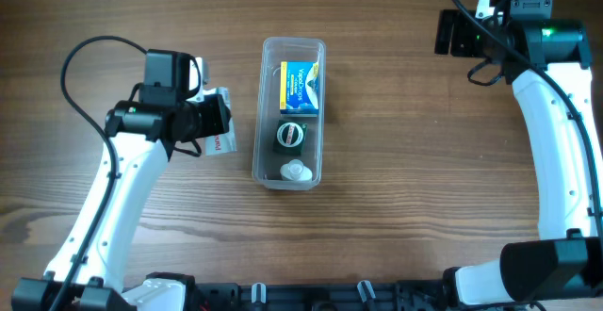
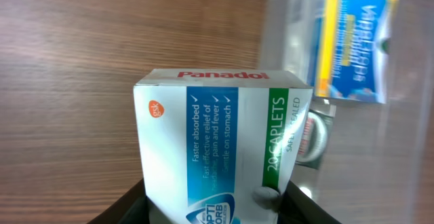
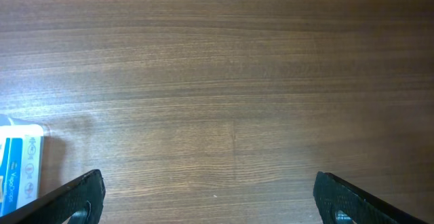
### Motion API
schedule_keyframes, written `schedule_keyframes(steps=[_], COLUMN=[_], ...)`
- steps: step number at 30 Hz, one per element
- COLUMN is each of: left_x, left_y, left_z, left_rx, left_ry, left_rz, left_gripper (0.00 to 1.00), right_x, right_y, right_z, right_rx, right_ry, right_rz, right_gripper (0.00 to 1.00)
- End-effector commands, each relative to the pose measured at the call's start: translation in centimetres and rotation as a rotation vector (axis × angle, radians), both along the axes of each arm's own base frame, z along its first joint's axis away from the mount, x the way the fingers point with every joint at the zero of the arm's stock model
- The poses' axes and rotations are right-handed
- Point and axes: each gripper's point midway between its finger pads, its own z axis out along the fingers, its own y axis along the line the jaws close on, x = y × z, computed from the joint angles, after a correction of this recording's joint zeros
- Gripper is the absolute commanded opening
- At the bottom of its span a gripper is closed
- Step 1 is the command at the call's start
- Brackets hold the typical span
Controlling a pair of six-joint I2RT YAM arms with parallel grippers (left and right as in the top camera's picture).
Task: Pack container
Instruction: 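Lift the Panadol box with the left gripper over the container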
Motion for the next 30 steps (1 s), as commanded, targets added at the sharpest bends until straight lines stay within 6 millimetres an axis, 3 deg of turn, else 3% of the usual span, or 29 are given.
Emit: schedule_keyframes(steps=[1,14,20,30], left_x=[-0.1,-0.5,-0.9,-0.1], left_y=[-3.2,-11.7,-12.6,-12.4], left_z=[2.0,4.1,3.1,-1.7], left_rx=[-0.061,-0.122,-0.060,0.032], left_ry=[-0.052,-0.178,-0.176,-0.072], left_rz=[-0.072,-0.264,-0.284,-0.272], left_gripper=[0.46,0.43,0.44,0.49], right_x=[0.1,0.1,0.1,0.1], right_y=[-0.1,-0.1,-0.1,-0.1], right_z=[0.9,0.9,0.9,0.9], right_rx=[0.007,0.007,0.006,0.007], right_ry=[-0.027,-0.027,-0.027,-0.027], right_rz=[-0.018,-0.018,-0.018,-0.018], right_gripper=[1.00,1.00,1.00,1.00])
